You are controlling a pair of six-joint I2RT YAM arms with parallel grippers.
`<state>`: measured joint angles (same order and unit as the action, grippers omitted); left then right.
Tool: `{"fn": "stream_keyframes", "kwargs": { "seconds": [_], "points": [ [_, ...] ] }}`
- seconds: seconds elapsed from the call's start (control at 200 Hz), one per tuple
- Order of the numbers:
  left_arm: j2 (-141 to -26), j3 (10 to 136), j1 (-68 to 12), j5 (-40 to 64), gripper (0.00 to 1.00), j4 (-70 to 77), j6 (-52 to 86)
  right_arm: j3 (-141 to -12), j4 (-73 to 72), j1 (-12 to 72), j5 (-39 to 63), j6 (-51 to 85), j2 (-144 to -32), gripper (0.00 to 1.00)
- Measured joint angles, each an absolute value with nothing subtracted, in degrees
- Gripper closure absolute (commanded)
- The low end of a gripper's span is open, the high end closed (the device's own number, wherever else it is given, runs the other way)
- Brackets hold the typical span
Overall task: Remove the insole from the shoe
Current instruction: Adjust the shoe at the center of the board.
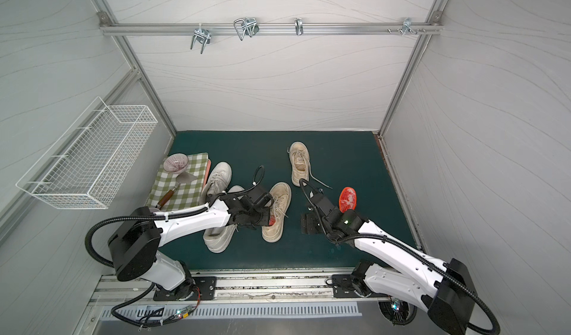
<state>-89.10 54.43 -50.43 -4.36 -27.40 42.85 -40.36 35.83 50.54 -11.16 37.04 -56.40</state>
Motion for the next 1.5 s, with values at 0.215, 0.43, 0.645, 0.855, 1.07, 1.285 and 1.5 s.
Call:
{"fn": "stream_keyframes", "kwargs": {
  "seconds": [0.215,0.43,0.645,0.855,1.07,1.285,1.5],
  "points": [
    [-88.64,54.04,-52.21,-4.03,0.70,-25.19,44.31,-39.90,33.34,50.54,-8.51,36.16,-57.82,0.23],
    [-87.66,52.99,-52.07,-3.86,0.63,-23.29,42.44,-40.42,30.74,50.54,-5.17,34.96,-61.28,0.30],
    [-87.92,53.01,-50.85,-3.57,0.62,-21.89,40.03,-42.11,27.75,50.54,-2.42,34.22,-66.00,0.38],
    [-89.62,53.36,-49.98,-2.48,0.66,-20.95,38.52,-44.31,25.04,50.54,-0.03,33.08,-70.39,0.50],
    [-90.50,53.76,-49.47,-1.87,0.75,-19.88,37.67,-46.78,22.94,50.54,1.39,32.03,-74.35,0.67],
    [-90.52,53.76,-49.39,-1.10,0.80,-18.90,37.87,-48.21,21.76,50.54,2.46,31.38,-77.60,0.74],
    [-90.54,53.76,-49.39,-0.54,0.83,-18.48,38.04,-50.09,21.34,50.54,2.26,30.13,-80.49,0.77]
  ]
}}
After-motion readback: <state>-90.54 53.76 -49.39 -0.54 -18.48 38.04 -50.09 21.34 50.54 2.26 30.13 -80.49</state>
